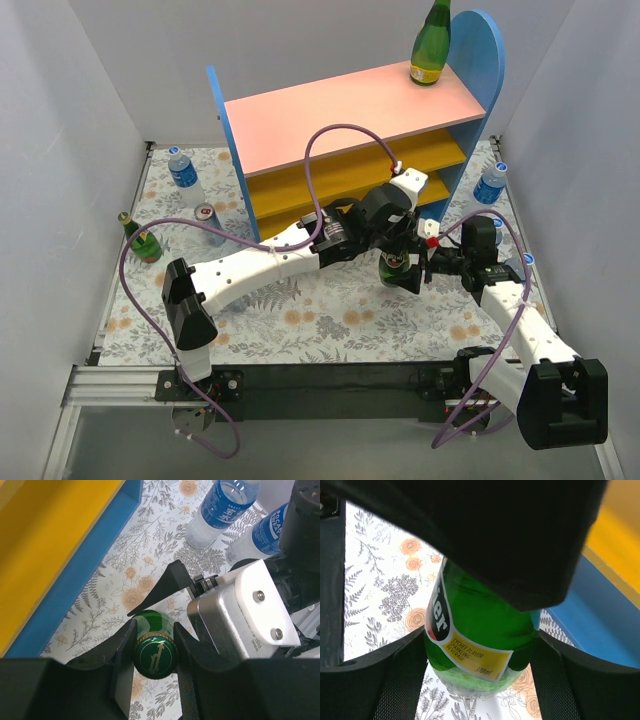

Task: Place and organize the beverage onto the shelf
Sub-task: Pick up the drink from the center of the board.

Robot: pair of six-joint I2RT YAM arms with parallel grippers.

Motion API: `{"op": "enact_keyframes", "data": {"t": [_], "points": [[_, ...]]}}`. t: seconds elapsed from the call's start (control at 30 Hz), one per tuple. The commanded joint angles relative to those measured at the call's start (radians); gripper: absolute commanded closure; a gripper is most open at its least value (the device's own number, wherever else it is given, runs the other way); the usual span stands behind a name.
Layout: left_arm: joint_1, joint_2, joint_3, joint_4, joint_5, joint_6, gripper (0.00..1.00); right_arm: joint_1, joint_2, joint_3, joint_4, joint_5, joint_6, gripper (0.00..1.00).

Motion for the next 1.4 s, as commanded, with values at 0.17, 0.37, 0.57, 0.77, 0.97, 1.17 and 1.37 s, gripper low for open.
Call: {"op": "enact_keyframes", "data": {"t": [0.17,0.37,0.57,0.77,0.97,1.17,1.37], "points": [[-0.018,-0.074,0.099,0.159,-0.021,-0.070,1.00,0.006,-0.026,0.020,0.203,0.041,0.241,0.20],[-0.018,-0.066,0.137,0.164,-0.038,-0.068,1.00,0.006,-0.023,0.021,0.258,0.066,0.303,0.23],[-0.018,-0.063,0.156,0.161,-0.052,-0.056,1.00,0.006,-0.039,0.012,0.255,0.083,0.284,0.27],[-0.018,-0.062,0.159,0.157,-0.055,-0.055,1.00,0.006,-0.040,0.015,0.252,0.075,0.276,0.83],[-0.018,-0.063,0.148,0.157,-0.063,-0.061,1.00,0.001,-0.051,0.033,0.217,0.051,0.253,0.99],[-0.018,-0.081,0.119,0.164,-0.067,-0.067,1.00,0.000,-0.039,0.047,0.185,0.057,0.276,0.45],[-0.018,-0.094,0.110,0.168,-0.074,-0.067,1.00,0.001,-0.046,0.040,0.169,0.040,0.252,0.07]]}}
